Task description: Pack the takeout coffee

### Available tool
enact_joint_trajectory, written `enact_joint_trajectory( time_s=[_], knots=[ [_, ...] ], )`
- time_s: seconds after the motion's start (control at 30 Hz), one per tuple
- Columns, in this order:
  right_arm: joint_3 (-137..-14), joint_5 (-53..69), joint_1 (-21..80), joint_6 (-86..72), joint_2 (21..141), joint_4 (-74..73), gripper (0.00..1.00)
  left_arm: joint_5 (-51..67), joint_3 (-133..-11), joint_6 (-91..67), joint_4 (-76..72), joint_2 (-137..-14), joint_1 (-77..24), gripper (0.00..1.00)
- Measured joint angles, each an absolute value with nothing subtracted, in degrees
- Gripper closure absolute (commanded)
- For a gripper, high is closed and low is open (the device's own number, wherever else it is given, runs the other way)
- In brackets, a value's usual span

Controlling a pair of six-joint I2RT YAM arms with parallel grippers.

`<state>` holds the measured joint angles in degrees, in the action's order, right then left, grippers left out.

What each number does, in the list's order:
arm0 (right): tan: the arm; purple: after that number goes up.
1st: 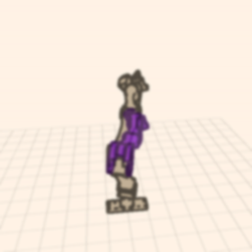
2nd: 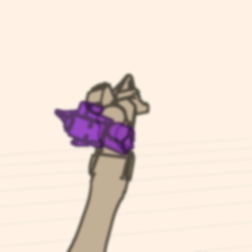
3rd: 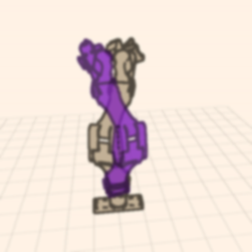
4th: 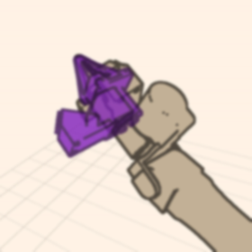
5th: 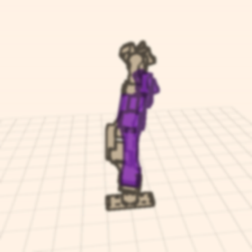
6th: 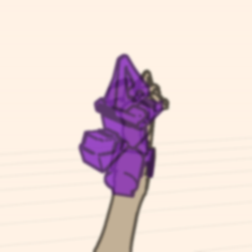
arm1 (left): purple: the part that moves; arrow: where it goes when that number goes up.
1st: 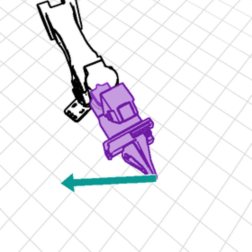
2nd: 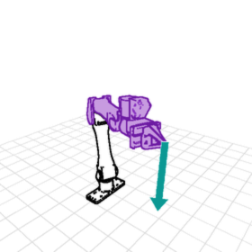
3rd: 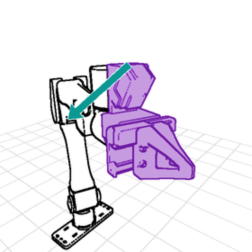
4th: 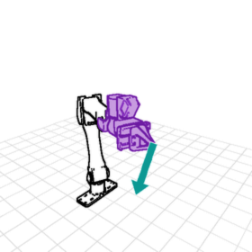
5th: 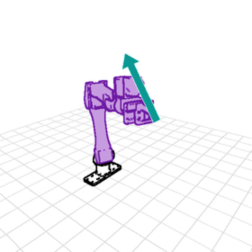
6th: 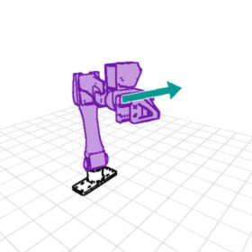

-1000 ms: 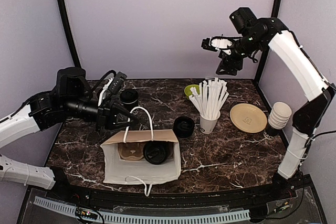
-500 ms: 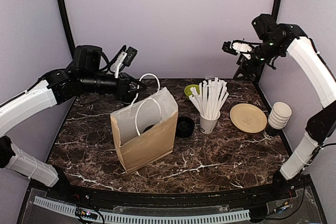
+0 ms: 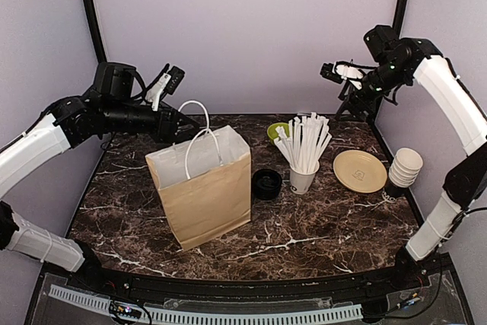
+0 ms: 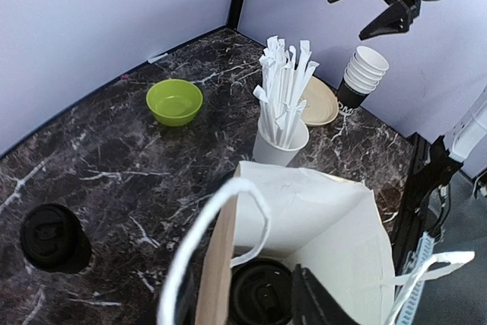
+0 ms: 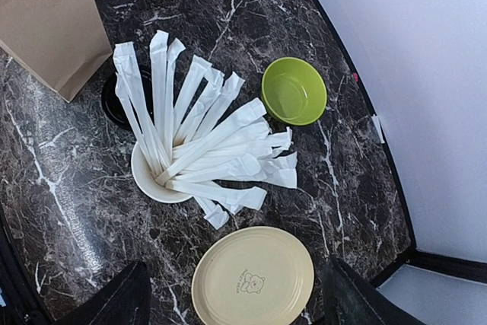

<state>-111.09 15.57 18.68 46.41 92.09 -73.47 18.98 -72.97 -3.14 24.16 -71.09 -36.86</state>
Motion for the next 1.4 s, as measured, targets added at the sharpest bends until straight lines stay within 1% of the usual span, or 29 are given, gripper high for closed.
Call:
enact_joint_trajectory(
  time_s=[0.03, 0.17, 0.2, 0.23, 0.3, 0.37, 0.47, 0.6, 0.63, 0.73, 0.8, 0.87, 0.97, 1.1, 1.27, 1.33, 1.4],
  knots=[
    [-111.63, 16.25, 18.68, 46.41, 92.51, -73.65, 0.22, 18.61, -73.49, -2.92, 25.17, -70.59, -36.86, 0.33],
    [-115.22, 20.29, 18.7, 46.5, 94.78, -74.28, 0.23, 16.38, -75.88, -1.91, 29.21, -67.37, -36.86, 0.2],
    [-116.07, 21.08, 18.72, 46.57, 95.33, -74.43, 0.23, 15.42, -76.71, -1.63, 30.33, -66.22, -36.86, 0.18],
    [-117.25, 22.0, 18.76, 46.63, 95.98, -74.67, 0.23, 14.28, -77.78, -1.04, 31.42, -64.99, -36.86, 0.14],
    [-118.98, 23.64, 18.79, 46.63, 97.08, -74.63, 0.23, 11.25, -80.64, -0.27, 33.28, -63.07, -36.71, 0.1],
    [-119.31, 25.47, 18.81, 46.44, 97.51, -74.08, 0.23, 7.77, -83.57, 0.1, 34.17, -62.3, -36.01, 0.09],
    [-117.21, 29.04, 18.9, 45.04, 96.73, -70.0, 0.22, 3.68, -86.3, 0.36, 34.39, -63.68, -31.64, 0.09],
    [-112.64, 30.68, 21.85, 41.32, 94.96, -62.76, 0.22, 2.09, -87.22, -0.34, 34.06, -70.85, -24.36, 0.08],
    [-113.1, 30.17, 23.51, 40.64, 95.5, -61.91, 0.23, 2.17, -87.22, -0.6, 33.91, -73.01, -23.0, 0.09],
    [-121.54, 28.42, 31.05, 37.71, 101.36, -60.03, 0.28, 3.42, -86.32, -1.67, 33.85, -80.55, -18.7, 0.11],
    [-125.1, 28.4, 35.22, 35.79, 104.99, -57.74, 0.3, 3.86, -84.9, -2.17, 33.85, -82.43, -16.8, 0.12],
    [-128.4, 29.36, 38.54, 35.0, 108.47, -57.67, 0.3, 4.08, -83.74, -2.42, 34.02, -82.21, -15.18, 0.12],
    [-129.43, 31.66, 42.24, 36.58, 110.89, -59.35, 0.3, 4.4, -82.76, -2.66, 33.43, -79.75, -14.04, 0.12],
    [-129.32, 31.97, 46.78, 40.62, 110.98, -64.05, 0.3, 5.17, -80.95, -2.85, 33.01, -74.85, -13.72, 0.13],
    [-127.85, 31.31, 51.18, 44.18, 110.34, -67.7, 0.3, 6.09, -79.31, -3.46, 32.88, -72.62, -13.69, 0.14],
    [-126.58, 30.13, 52.12, 44.86, 110.24, -68.25, 0.32, 6.61, -78.48, -3.79, 32.88, -72.62, -13.69, 0.15],
    [-125.34, 28.45, 52.99, 45.15, 110.26, -68.55, 0.4, 7.07, -77.54, -4.16, 32.93, -72.62, -13.69, 0.15]
  ],
)
